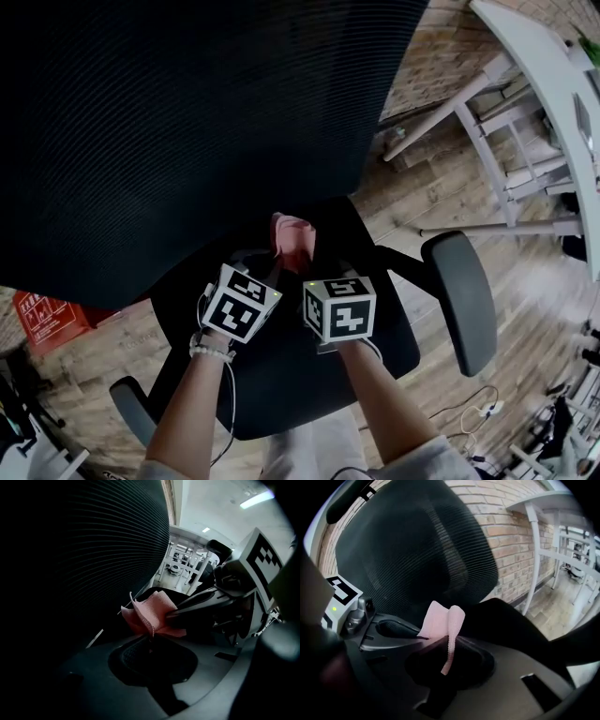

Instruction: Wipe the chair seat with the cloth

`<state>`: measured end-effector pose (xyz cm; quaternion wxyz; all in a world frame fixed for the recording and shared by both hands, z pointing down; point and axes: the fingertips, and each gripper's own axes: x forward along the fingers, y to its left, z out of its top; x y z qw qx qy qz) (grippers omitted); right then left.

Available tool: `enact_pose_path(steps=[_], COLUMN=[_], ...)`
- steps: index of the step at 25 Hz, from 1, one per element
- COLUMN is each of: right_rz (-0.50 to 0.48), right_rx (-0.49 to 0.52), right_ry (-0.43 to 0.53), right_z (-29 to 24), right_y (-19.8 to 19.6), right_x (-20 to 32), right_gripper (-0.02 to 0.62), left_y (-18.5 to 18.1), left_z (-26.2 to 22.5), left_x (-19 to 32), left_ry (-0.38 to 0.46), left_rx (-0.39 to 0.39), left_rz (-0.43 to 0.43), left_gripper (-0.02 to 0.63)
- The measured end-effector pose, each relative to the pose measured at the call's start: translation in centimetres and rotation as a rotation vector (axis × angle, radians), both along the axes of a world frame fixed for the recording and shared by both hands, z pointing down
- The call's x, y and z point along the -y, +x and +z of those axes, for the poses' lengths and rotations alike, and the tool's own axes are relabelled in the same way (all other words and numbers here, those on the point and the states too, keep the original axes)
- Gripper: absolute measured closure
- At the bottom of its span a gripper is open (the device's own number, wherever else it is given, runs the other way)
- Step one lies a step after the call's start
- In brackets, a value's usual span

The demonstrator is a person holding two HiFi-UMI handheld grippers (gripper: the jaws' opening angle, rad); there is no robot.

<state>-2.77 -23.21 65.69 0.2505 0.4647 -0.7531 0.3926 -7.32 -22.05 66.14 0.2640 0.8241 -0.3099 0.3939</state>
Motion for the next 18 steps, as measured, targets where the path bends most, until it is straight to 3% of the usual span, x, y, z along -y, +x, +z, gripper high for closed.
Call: enact_pose_path(steps=[18], right_rz=[0.189], right_rx=[-0.103], right_ry=[-0.008], right_z=[-1.4], right_y=[13.6], right_x=[-5.3], right_gripper=[0.543], left_y=[13.6], left_z=[-1.3], left_x=[-4.7], left_ry=[-0.015], left_rx=[-0.083], left_rz=[0.206], left_gripper=[0.569])
